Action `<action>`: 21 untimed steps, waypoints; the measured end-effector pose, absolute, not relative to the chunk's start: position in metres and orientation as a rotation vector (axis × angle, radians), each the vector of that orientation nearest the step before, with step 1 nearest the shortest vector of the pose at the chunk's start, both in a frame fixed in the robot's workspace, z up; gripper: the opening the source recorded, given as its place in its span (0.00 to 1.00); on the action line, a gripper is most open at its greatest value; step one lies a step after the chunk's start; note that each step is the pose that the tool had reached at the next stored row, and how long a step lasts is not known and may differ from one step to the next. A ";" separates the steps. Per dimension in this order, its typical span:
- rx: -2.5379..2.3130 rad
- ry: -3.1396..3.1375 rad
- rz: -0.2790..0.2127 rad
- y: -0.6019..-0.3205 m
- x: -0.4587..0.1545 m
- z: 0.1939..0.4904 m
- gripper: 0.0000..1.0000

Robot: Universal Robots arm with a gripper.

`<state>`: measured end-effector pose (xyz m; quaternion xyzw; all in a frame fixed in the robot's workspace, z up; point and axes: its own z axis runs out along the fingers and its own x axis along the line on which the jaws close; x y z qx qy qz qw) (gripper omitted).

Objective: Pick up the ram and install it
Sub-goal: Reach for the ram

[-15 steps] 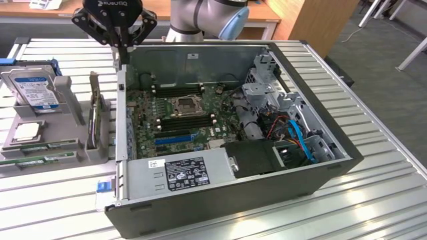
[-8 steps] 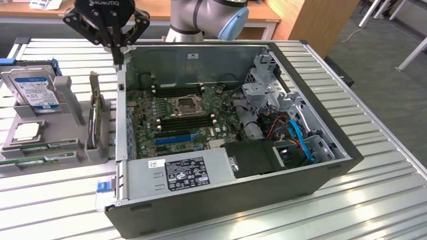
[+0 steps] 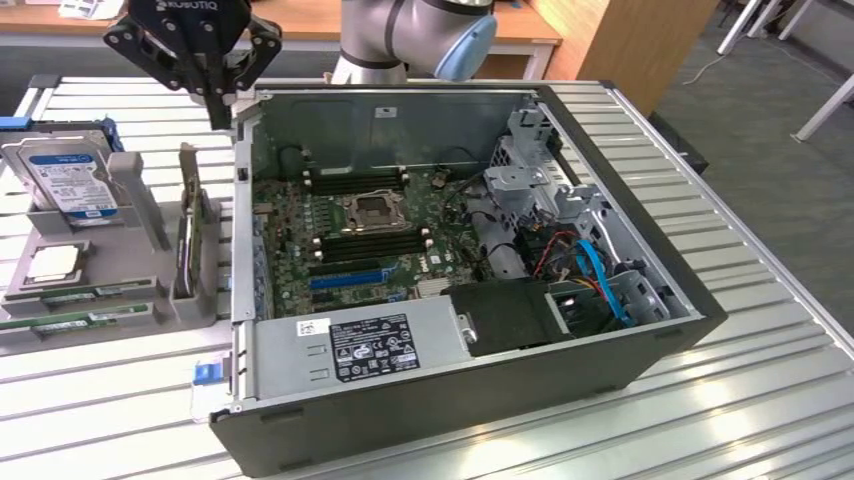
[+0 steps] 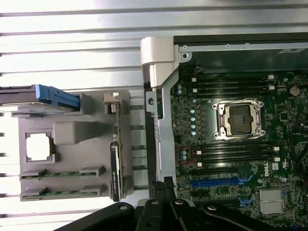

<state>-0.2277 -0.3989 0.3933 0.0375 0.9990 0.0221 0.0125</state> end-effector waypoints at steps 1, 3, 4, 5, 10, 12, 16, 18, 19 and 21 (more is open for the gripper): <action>0.117 3.114 0.069 -0.399 -0.230 0.393 0.10; 0.117 3.114 0.069 -0.399 -0.233 0.393 0.10; 0.117 3.114 0.069 -0.399 -0.235 0.393 0.10; 0.117 3.114 0.069 -0.399 -0.237 0.393 0.10; 0.117 3.114 0.069 -0.399 -0.246 0.393 0.10; 0.117 3.114 0.069 -0.399 -0.250 0.393 0.10; 0.118 3.114 0.069 -0.399 -0.259 0.393 0.10; 0.118 3.114 0.069 -0.399 -0.263 0.393 0.10; 0.119 3.114 0.069 -0.399 -0.265 0.393 0.10; 0.119 3.114 0.069 -0.399 -0.269 0.393 0.10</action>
